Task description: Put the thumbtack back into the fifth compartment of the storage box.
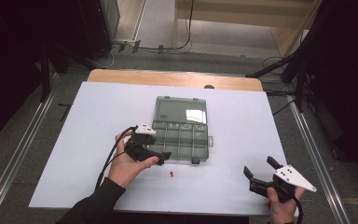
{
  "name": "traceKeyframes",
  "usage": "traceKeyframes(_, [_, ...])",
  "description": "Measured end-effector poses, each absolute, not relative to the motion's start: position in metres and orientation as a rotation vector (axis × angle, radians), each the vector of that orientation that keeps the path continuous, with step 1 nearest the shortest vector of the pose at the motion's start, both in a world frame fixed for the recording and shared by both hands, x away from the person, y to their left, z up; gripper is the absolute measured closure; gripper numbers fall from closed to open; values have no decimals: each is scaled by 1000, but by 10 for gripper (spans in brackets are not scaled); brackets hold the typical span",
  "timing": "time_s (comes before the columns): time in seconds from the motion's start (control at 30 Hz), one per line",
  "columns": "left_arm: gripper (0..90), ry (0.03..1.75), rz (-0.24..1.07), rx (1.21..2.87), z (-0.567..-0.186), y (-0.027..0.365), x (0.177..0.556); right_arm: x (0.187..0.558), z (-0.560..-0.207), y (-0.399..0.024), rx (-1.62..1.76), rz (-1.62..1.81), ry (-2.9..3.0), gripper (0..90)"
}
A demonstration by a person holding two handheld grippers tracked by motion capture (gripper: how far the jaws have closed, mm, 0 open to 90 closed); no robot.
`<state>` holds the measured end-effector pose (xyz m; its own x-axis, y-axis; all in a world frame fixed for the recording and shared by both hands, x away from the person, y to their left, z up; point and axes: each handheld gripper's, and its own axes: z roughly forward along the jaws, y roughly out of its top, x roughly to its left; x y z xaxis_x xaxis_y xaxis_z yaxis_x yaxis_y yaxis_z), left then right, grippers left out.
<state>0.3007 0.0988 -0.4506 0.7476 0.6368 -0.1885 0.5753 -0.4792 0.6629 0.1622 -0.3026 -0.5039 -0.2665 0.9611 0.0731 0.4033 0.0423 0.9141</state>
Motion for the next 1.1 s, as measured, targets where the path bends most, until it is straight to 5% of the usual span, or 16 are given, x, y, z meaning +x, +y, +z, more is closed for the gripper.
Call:
traceKeyframes(0.1, [0, 915, 95, 2206, -449, 99, 300, 162, -503, -302, 1372, 1204, 1731, 58])
traceKeyframes(0.83, [0, 873, 77, 2280, -444, 82, 276, 161, -502, -303, 1371, 1210, 1723, 58])
traceKeyframes(1.1, [104, 871, 87, 2286, -446, 77, 265, 161, -502, -303, 1370, 1207, 1722, 58])
